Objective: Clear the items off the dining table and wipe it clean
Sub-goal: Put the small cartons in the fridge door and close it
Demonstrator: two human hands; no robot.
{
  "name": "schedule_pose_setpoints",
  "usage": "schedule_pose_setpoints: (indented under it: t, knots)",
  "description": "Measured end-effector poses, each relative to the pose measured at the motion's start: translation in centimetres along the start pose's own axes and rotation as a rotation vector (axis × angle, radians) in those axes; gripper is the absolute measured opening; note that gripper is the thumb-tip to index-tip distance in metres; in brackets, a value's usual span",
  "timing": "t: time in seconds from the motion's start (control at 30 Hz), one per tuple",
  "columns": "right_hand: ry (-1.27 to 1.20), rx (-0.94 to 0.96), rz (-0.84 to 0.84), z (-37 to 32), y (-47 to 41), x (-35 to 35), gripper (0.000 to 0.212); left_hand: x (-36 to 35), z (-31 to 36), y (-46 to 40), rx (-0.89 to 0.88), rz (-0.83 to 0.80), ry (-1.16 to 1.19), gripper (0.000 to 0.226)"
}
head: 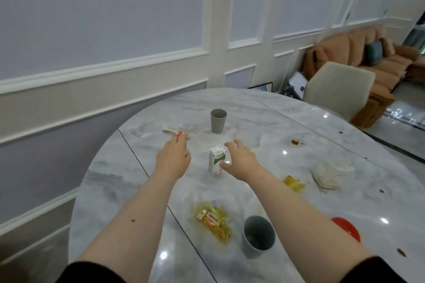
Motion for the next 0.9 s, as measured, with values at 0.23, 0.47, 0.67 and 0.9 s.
schedule_pose_setpoints:
  t: [0.23,0.47,0.67,0.9]
  knots:
    - [-0.15,-0.112,-0.082,1.0,-8.5,-3.7,0.076,-5.0,-2.9,-8.9,0.072,-0.05,0.04,0.068]
    - [-0.256,-0.151,-0.071,1.5,-14.0,-6.3,0.076,-8.3,-5.8,-16.1,0.175,-0.097,0.009,0.077]
    - [-0.438,-0.177,0.033,2.2,-16.1,-8.2,0.078,-11.0,-8.1,-19.9,0.239,-0.083,0.336,0.093]
    - [-0.495,-0.144,0.114,2.1,-16.5,-8.1,0.056,-12.0,-9.1,-20.6,0.26,0.057,0.352,0.039]
Point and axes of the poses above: each hand's wrist, its own y-axis away from the middle knuckle, its own x-axis out of the back of the hand, z = x × y, the point moved 5 cm from there along -y, towards the middle knuckle, and after that the axes turned 13 degrees about -z, right-handed, at the moved point
